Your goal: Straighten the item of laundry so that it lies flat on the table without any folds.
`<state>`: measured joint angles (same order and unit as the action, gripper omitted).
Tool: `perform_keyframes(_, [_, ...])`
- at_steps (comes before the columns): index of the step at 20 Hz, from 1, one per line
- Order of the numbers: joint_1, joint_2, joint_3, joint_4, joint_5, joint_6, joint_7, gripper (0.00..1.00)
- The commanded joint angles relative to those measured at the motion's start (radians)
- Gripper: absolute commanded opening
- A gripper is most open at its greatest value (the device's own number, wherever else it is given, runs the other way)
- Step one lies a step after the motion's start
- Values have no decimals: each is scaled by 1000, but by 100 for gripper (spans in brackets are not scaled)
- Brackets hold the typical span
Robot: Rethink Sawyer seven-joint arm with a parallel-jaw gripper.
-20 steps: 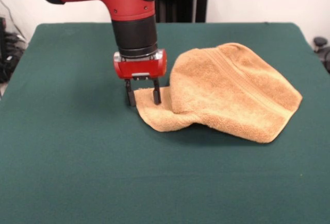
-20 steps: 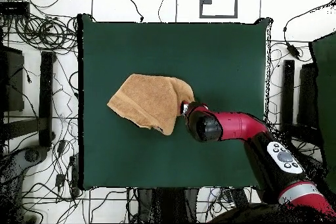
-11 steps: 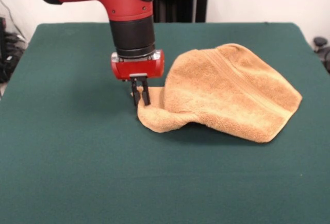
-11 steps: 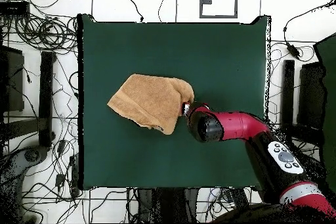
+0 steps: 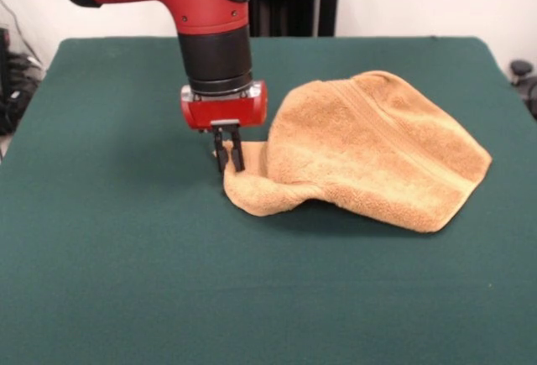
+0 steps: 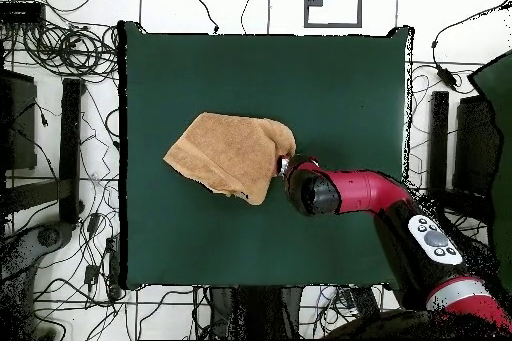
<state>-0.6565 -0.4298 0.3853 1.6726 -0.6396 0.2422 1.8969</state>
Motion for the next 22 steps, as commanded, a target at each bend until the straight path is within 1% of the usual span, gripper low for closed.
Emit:
perform_keyframes(1, [31, 102, 51, -29, -49, 204, -175, 0])
perform_keyframes(5, [43, 15, 46, 6, -22, 296, -193, 0])
perform_keyframes(10, [23, -65, 80, 52, 32, 420, -220, 0])
perform_keyframes(22, [-60, -140, 168, 69, 72, 578, -278, 0])
